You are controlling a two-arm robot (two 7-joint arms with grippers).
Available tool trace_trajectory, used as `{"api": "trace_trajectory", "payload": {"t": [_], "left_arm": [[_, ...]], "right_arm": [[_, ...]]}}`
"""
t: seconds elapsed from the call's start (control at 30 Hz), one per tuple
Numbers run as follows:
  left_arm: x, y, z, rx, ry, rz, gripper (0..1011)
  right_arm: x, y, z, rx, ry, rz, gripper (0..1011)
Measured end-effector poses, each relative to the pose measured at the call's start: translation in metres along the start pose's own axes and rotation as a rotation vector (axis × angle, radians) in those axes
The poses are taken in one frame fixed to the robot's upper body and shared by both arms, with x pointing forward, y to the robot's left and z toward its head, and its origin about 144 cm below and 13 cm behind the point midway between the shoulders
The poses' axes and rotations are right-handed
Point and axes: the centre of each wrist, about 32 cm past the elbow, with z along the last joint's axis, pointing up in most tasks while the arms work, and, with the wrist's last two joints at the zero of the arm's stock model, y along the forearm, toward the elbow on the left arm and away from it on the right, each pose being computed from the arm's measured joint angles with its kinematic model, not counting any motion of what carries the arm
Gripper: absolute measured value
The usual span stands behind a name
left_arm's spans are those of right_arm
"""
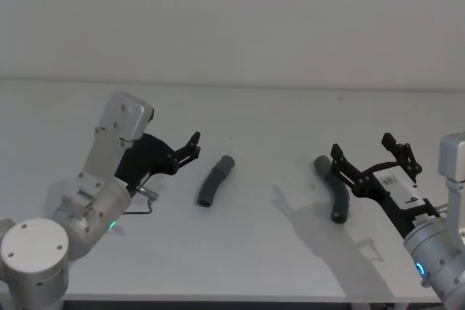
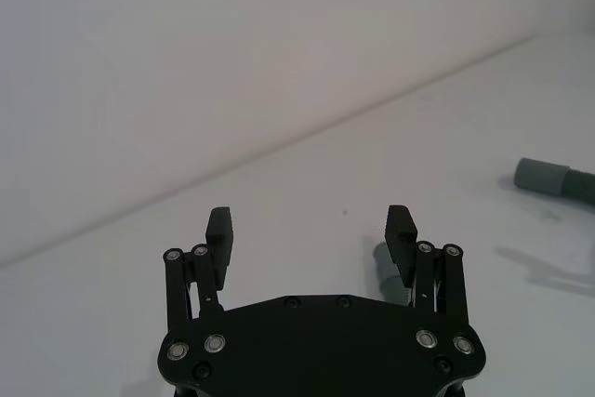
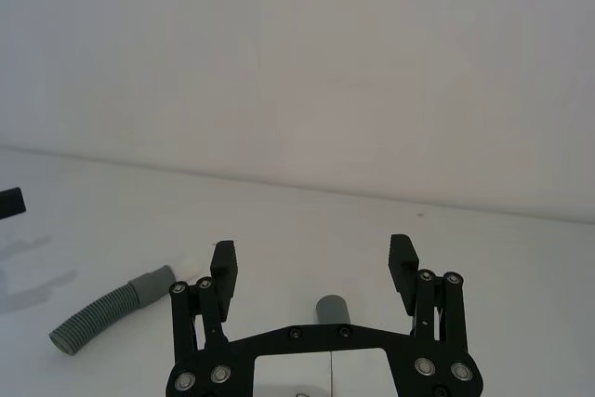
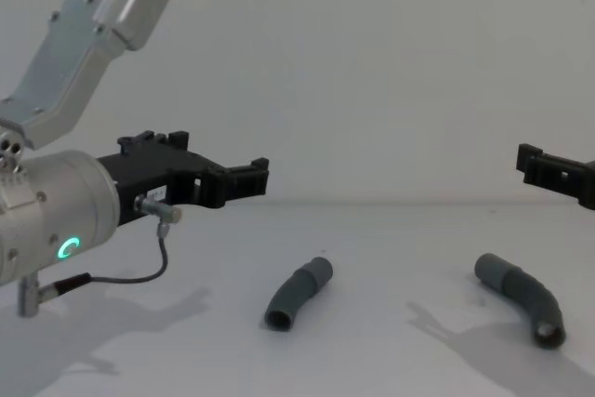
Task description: Use both hands to pick up one end of the pipe from the table, align the ends, and insert them.
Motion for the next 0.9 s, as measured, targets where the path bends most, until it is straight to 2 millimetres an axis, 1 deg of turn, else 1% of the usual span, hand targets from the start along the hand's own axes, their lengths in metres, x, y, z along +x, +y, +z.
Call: {"api": "trace_trajectory", "payload": {"t": [0.33,0.53,0.7,0.9], "left_arm": [[-0.003,-0.013,0.018,0.107,0.040,-0.071,1000],[-0.005,-0.027,0.033,0.187,0.059,-0.143,1000],[-0.005,-0.036,0.039,0.241,0.072,-0.180,1000],[-0.005,-0.045,0.043,0.298,0.094,-0.205,1000]], "right_arm": [[0.000,0.000,0.000,0.000,0.000,0.000,1001],[0.000,0.000,0.000,0.000,0.000,0.000,1001],[0.000,0.000,0.000,0.000,0.000,0.000,1001],[0.000,0.000,0.000,0.000,0.000,0.000,1001]]}}
